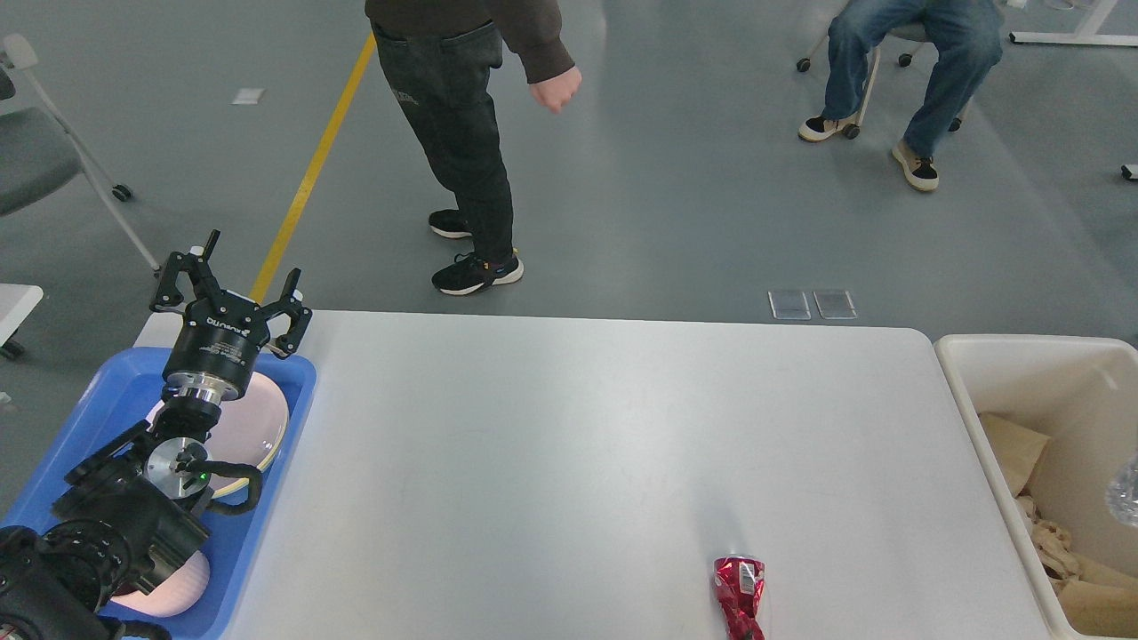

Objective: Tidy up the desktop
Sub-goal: 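Release the aluminium foil into the white bin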

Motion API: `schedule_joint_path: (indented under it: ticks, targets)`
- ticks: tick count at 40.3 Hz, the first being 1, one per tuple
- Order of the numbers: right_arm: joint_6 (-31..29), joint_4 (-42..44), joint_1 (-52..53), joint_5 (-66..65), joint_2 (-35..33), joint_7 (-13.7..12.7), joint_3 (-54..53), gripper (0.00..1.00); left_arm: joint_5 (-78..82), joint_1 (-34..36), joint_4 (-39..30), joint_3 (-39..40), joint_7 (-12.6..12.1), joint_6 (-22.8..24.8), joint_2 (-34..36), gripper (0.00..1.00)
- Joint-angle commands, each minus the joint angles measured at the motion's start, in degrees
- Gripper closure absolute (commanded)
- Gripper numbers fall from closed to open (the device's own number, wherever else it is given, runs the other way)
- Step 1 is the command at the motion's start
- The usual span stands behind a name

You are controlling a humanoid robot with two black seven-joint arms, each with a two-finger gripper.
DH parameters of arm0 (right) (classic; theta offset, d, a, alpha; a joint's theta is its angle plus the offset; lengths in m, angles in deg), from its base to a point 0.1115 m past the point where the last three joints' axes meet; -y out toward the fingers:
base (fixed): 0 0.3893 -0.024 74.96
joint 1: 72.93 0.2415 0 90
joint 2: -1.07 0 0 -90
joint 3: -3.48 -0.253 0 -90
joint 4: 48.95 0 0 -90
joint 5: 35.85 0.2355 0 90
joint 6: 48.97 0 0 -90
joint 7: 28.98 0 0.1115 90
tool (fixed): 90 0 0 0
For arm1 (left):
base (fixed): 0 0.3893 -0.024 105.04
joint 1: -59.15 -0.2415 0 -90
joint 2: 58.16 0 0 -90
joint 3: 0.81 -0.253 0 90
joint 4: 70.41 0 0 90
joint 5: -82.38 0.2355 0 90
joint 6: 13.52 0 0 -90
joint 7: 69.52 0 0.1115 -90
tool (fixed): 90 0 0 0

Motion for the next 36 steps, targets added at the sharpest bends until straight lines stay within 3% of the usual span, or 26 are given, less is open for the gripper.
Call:
schedule_joint_path:
  ticks: [1, 10, 13, 14, 15, 16, 19, 26, 33, 36]
  targets:
    - [2.13, 1.88, -2.68, 0.01, 0.99, 0.08, -0.25, 1.00, 0.00, 0.00, 0.00, 0.00, -0.02, 0.00, 0.00, 0.04]
    - [2.74, 2.06, -3.29, 0.01, 1.08, 0.08, -0.96, 0.99, 0.00, 0.00, 0.00, 0.00, 0.07, 0.00, 0.00, 0.04]
    - [3.71, 2.06, -3.29, 0.01, 1.08, 0.08, -1.04, 0.77, 0.00, 0.00, 0.00, 0.00, -0.02, 0.00, 0.00, 0.04]
    - [4.23, 2.06, -3.29, 0.01, 1.08, 0.08, -1.13, 0.66, 0.00, 0.00, 0.00, 0.00, -0.02, 0.00, 0.00, 0.04]
    - [5.46, 2.06, -3.29, 0.10, 1.08, 0.08, -1.57, 0.45, 0.00, 0.00, 0.00, 0.00, -0.02, 0.00, 0.00, 0.04]
    - [6.16, 2.06, -3.29, 0.01, 1.08, 0.08, -1.92, 0.36, 0.00, 0.00, 0.00, 0.00, -0.02, 0.00, 0.00, 0.04]
    - [7.92, 1.97, -3.82, 0.10, 1.08, 0.08, -2.98, 0.22, 0.00, 0.00, 0.00, 0.00, -0.02, 0.00, 0.00, 0.04]
    - [8.46, 1.88, -5.05, 0.10, 1.08, 0.08, -3.94, 0.18, 0.00, 0.00, 0.00, 0.00, -0.02, 0.00, 0.00, 0.04]
    - [8.72, 1.88, -4.53, 0.10, 0.99, 0.08, -4.03, 0.01, 0.00, 0.00, 0.00, 0.00, -0.02, 0.00, 0.00, 0.04]
    - [8.55, 0.83, -3.12, 0.27, 1.08, 0.16, -4.73, 0.00, 0.00, 0.00, 0.00, 0.00, 0.07, 0.00, 0.00, 0.04]
